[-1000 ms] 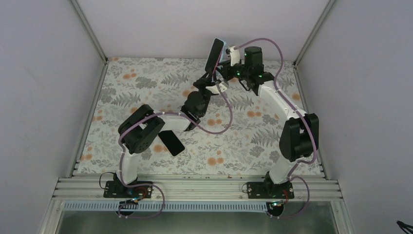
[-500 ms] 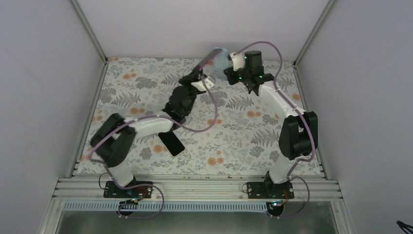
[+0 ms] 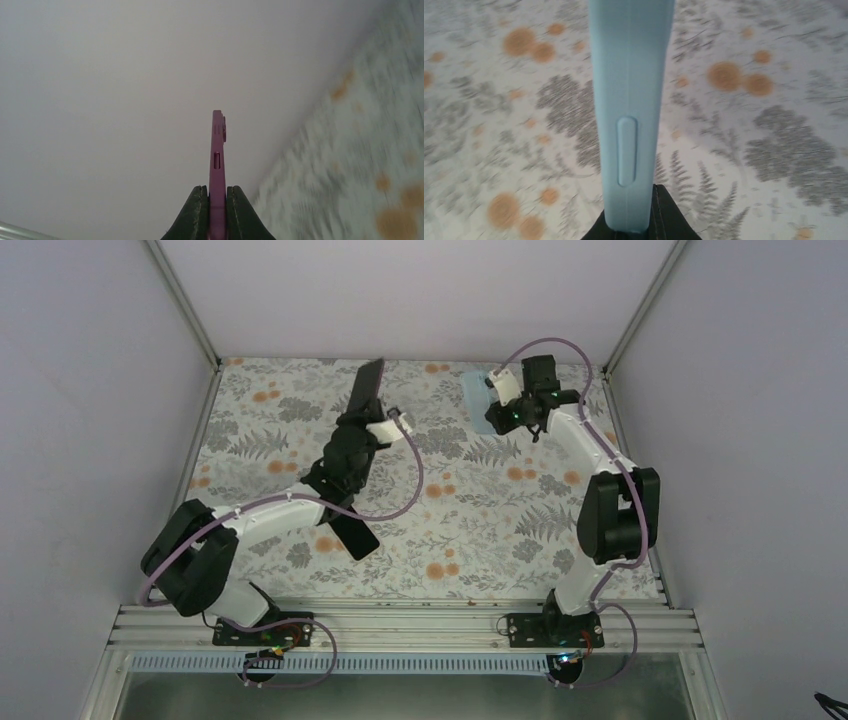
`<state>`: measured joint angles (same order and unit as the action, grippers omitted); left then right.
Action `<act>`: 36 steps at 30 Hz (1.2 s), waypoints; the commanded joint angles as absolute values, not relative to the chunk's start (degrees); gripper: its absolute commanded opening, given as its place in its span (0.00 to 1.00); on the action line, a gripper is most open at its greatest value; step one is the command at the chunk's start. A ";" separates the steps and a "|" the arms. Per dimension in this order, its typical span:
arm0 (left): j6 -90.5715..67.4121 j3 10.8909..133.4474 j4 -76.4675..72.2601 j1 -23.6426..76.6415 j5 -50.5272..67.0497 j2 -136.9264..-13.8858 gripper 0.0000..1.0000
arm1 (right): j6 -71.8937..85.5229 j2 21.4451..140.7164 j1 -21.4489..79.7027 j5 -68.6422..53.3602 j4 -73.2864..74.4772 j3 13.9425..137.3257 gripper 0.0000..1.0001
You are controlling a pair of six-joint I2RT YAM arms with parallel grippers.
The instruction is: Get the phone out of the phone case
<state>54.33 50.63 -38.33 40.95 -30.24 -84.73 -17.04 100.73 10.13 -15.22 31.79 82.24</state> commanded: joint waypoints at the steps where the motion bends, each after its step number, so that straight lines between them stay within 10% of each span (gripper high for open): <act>1: 65.89 42.43 -34.17 38.42 -36.09 -80.06 0.02 | -22.59 100.73 8.39 -30.96 46.01 84.78 0.03; 22: 77.50 11.68 -27.54 24.23 -36.91 -70.63 0.03 | -28.70 116.74 7.60 -43.99 61.68 84.16 0.04; 31: 61.62 23.75 5.87 25.18 -23.90 -72.65 0.53 | -25.25 116.25 7.44 -36.57 58.90 85.60 0.25; 36: 57.06 29.64 22.43 25.20 -14.23 -71.64 0.65 | -24.55 114.12 7.38 -29.44 57.33 85.41 0.50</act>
<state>63.05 25.67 5.19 24.99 -23.79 -72.77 -25.69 116.62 7.94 -35.90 59.35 84.31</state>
